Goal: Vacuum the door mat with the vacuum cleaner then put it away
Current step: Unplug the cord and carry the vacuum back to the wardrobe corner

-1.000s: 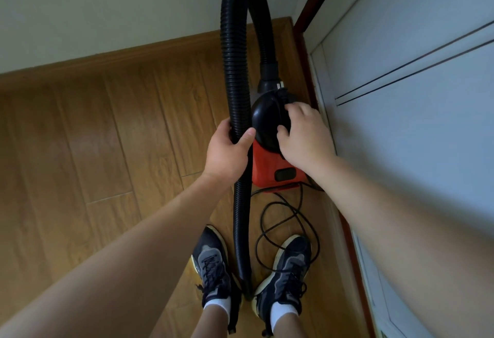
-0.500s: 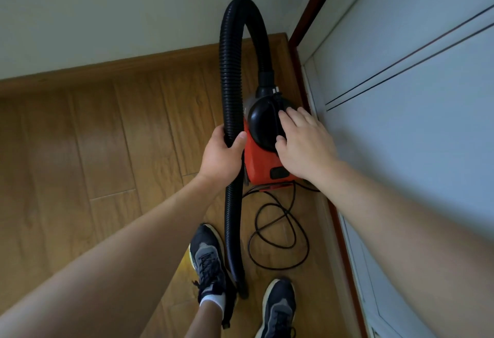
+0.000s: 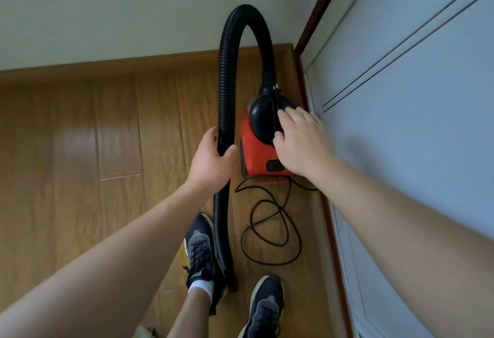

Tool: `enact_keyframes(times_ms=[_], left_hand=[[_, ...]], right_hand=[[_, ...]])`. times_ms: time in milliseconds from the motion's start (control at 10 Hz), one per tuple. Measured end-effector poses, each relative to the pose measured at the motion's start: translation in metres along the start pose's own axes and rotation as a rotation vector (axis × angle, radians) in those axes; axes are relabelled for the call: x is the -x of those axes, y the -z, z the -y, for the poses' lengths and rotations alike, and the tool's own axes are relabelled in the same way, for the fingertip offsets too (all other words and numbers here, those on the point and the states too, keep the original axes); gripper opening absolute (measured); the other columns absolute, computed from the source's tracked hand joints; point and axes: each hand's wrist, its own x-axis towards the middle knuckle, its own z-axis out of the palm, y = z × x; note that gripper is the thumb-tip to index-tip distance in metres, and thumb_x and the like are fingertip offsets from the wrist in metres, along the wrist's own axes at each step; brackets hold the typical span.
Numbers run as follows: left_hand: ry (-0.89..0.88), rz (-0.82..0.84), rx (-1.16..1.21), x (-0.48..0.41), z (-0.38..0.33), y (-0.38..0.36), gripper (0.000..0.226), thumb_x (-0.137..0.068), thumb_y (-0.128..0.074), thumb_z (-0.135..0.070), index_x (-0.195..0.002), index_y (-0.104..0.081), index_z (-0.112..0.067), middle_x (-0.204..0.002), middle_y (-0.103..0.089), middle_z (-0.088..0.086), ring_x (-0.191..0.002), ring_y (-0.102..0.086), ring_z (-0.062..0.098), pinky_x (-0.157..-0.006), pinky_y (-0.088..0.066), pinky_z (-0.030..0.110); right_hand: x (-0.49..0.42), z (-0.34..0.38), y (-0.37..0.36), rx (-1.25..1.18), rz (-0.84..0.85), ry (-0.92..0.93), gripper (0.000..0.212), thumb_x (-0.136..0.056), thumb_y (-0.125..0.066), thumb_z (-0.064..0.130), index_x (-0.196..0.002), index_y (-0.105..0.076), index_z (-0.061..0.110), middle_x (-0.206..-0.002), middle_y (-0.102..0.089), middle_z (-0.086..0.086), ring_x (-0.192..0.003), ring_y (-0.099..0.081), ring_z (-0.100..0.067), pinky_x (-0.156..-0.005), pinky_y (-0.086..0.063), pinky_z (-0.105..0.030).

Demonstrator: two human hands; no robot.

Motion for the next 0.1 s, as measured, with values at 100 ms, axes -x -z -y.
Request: enact_keyframes(times_ms=[100], left_hand=[[-0.052,-0.049,-0.130,0.0170,0.0018,0.0090,0.064,-0.103,-0.056,-0.033,-0.158,-0.027,-0.020,-0.160,-0.037,-0.002,-0.147,-0.035,0.017,-0.117,-0.034,0.037]], right_hand=[[0.0128,0.0057,0.0060,-0.018,-0.032,0.011,0.056,-0.104,-0.035,0.032,-0.156,-0.030,0.013,-0.161,-0.034,-0.008,-0.151,-0.025,-0.026,-0.125,-0.016,-0.044]])
